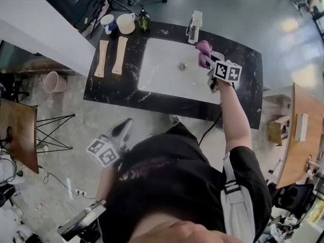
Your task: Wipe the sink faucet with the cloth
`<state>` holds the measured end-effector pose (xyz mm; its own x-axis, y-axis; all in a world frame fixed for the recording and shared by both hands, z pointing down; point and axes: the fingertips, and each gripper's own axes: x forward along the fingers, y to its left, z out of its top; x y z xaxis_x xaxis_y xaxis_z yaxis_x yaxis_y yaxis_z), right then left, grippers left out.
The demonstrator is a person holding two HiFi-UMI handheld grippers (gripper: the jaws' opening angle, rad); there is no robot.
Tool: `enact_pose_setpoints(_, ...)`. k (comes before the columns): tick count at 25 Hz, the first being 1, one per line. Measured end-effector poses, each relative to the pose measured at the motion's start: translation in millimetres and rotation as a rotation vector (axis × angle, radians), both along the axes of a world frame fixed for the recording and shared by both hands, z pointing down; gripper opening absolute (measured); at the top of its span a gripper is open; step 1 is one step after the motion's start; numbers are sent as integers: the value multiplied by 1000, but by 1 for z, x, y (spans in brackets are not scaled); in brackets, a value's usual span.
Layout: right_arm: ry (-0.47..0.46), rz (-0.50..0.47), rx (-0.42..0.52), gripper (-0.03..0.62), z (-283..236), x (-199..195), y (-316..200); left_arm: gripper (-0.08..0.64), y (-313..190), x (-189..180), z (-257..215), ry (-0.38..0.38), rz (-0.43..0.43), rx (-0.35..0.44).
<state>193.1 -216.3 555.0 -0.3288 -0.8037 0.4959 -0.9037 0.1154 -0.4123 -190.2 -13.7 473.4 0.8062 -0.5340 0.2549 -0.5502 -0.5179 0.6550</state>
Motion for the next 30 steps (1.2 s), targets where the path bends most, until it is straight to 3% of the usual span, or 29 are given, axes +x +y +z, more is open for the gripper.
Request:
enact_pose_setpoints(7, -375, 219, -16, 97, -28, 0, 156, 0, 37, 23, 10, 69, 292, 3)
enact_pose_setpoints(10, -413, 355, -76, 97, -7, 28, 225, 0, 59, 36, 12, 84, 397, -20)
enact_pose_setpoints(13, -235, 480, -198, 97, 26, 83, 277, 0, 72, 41, 9, 75, 433, -19)
enact_pose_setpoints(16, 15, 514, -323, 97, 46, 125, 298, 0, 75, 39, 8, 62, 416, -27)
enact_pose_setpoints(19, 280, 436, -412, 98, 56, 136, 297, 0, 79, 48, 8, 70, 394, -20)
enact_pose_setpoints(23, 649, 284, -507, 96, 66, 119, 293, 0, 88, 74, 5, 74, 395, -10)
enact_pose_setpoints(26, 742, 272, -463, 87, 61, 110, 287, 0, 91, 88, 3, 73, 391, 1)
enact_pose_setpoints(30, 687, 276, -423, 92, 60, 111, 286, 0, 97, 105, -4, 64, 392, 14)
